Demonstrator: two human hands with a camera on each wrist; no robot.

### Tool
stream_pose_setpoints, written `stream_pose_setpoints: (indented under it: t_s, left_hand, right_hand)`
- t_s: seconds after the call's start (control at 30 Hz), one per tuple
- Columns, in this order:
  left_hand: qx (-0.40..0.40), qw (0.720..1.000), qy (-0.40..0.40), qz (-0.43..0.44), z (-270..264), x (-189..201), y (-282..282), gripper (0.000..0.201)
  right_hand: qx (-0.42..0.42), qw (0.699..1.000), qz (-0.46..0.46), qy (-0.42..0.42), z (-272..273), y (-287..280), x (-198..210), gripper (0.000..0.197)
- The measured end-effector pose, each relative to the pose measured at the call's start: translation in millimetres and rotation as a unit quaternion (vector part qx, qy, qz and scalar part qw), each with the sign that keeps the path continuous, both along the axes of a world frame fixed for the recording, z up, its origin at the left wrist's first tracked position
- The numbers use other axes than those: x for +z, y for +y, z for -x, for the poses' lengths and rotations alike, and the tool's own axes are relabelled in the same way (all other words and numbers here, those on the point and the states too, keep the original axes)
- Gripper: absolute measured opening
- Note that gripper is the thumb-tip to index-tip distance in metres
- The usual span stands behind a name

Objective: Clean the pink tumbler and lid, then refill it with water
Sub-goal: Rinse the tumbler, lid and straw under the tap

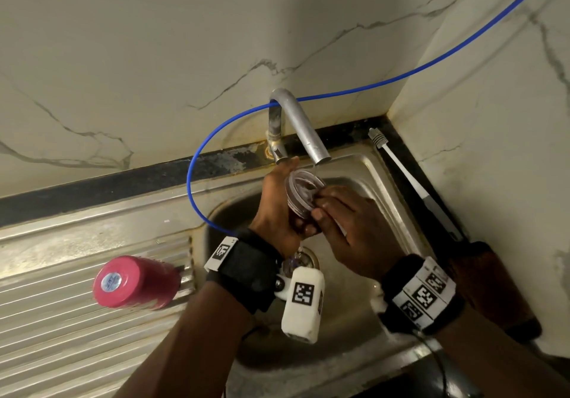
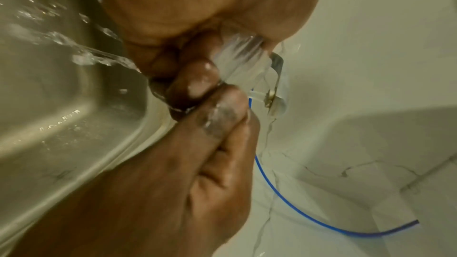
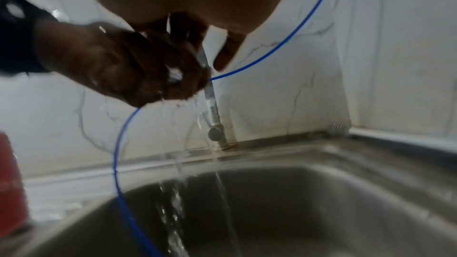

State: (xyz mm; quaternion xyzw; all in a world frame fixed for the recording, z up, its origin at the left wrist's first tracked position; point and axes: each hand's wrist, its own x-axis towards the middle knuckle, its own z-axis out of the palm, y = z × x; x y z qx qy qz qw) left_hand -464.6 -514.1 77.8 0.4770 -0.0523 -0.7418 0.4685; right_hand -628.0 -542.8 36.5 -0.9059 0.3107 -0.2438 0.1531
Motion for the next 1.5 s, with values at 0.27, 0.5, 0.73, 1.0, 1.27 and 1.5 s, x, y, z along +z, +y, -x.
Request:
stream_pose_setpoints:
  t_s: [0.27, 0.5, 0.73, 1.0, 1.27, 1.5]
  left_hand:
    - [0.023, 0.997, -0.061, 0.049, 12.5, -9.1, 11.5, 0.082]
    - [0.015, 0.996, -0.084, 0.016, 8.4, -7.2, -0.4, 0.087]
    - [-0.020, 0.994, -0.107, 0.027, 21.5, -19.3, 3.9, 0.079]
    - [0.000, 0.985, -0.167, 0.054, 19.6, -28.6, -0.7, 0.062]
    - [0.015, 0.980, -0.186, 0.072, 8.4, -12.4, -4.4, 0.037]
    - [-0.013, 0.969, -0.226, 0.100, 16.1, -11.3, 3.1, 0.016]
  right_hand:
    - [-0.065, 0.976, -0.177, -0.108, -28.0, 27.4, 8.1, 0.041]
    - [0.025, 0.998, 0.054, 0.029, 10.5, -16.8, -5.0, 0.034]
    - [-0.128, 0.974, -0.157, -0.102, -16.0, 8.1, -2.1, 0.035]
    - [-0.236, 0.958, -0.150, -0.064, -34.6, -3.5, 10.3, 0.041]
    - [-0.147, 0.954, -0.247, -0.088, -33.2, 1.3, 10.8, 0.023]
    - [-0.186, 0.933, -0.287, -0.109, -40.0, -6.6, 20.6, 0.031]
